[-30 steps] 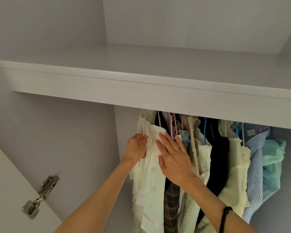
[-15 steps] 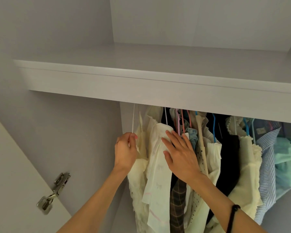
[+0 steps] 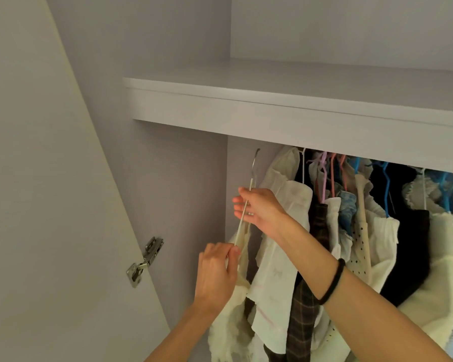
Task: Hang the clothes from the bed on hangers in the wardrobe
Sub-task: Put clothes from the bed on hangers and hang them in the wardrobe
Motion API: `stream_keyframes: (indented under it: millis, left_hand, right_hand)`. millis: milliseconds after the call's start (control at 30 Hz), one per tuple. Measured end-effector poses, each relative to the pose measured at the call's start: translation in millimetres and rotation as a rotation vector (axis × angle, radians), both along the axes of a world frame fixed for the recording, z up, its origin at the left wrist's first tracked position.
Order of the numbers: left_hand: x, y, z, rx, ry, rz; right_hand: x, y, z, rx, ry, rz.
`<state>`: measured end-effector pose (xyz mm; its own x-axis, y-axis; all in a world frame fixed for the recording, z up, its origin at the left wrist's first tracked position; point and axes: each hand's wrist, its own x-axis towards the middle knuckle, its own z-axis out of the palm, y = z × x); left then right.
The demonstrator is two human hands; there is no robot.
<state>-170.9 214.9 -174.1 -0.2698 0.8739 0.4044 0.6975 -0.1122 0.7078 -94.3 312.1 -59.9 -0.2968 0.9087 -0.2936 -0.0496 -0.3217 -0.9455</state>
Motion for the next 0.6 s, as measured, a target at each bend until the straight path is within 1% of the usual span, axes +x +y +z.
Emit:
stream_keyframes:
  millis: [133,167,233,300,367,467,533,600]
  left_hand:
    - [-14.1,-10.3,-2.4,-0.059,-0.036,-0.075]
    - [-19.9,-10.9,-2.0,-0.072,-0.032,-0.071]
    - [-34.5,-8.6,-0.8,-0.037,-0.008,-0.012]
    - [-47.5,-2.0,6.5,0.016,0.063,0.052]
    - [-53.8,8.4,19.3,0.069,0.188,0.041]
    - [-49.7,22.2,40.9,0.107,0.356,-0.063]
    - [-39.1,22.4,49.1,0.176,0.455,-0.198]
    - [-21.9,17.1,50.9,0.252,0.452,-0.366]
  right_hand:
    - [10.3,-10.9,-10.4,0.023,-0.108,-0.063]
    - [17.0,-13.6,-10.5,0.042,-0.148,-0.056]
    - [30.8,-19.0,-8.0,0.104,-0.242,-0.041]
    - [43.8,-27.7,-3.4,0.177,-0.33,-0.037]
    - [56.4,-40.0,1.1,0.264,-0.399,-0.057]
    - [75.9,-66.2,7.1,0.404,-0.479,-0.072]
    - [90.9,-87.6,5.0,0.487,-0.553,-0.116]
    - [109.3,-111.4,2.4,0.552,-0.574,-0.224]
